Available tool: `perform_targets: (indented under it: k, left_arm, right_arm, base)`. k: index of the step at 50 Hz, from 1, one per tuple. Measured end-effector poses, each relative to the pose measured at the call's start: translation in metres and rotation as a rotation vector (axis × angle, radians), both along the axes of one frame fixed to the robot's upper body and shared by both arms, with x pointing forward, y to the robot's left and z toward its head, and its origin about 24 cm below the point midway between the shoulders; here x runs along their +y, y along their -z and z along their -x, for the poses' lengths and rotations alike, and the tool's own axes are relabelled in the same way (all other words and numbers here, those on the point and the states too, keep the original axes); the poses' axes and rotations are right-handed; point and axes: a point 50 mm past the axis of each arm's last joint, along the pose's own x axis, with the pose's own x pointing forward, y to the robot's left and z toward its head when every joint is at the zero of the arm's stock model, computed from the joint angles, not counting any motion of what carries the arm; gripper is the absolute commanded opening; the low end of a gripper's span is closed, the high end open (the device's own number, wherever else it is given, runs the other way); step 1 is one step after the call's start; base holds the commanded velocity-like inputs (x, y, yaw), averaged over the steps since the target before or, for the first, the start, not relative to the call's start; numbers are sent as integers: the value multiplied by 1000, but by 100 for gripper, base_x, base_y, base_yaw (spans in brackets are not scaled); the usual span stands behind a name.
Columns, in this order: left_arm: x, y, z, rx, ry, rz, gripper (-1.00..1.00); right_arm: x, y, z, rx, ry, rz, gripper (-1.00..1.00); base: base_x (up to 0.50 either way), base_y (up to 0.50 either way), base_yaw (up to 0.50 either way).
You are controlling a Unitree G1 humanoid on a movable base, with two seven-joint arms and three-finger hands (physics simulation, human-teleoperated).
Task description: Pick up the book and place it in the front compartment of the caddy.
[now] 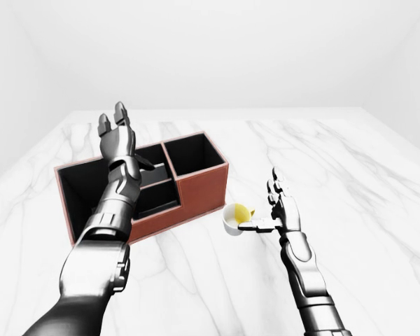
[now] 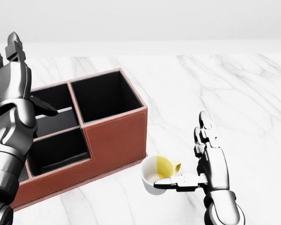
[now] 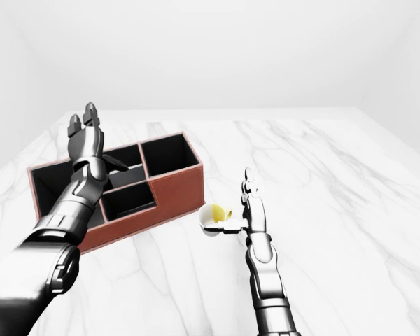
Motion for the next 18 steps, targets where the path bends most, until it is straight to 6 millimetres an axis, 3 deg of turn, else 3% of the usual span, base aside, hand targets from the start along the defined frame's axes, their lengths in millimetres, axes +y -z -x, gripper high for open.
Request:
perform_targets:
  k: [18]
  left_arm:
    - [-8,-13,10,-57,92,-37,100]
  right_arm:
    - [-1,-2,0,-8,2,0,100]
  base:
    - [0,0,0]
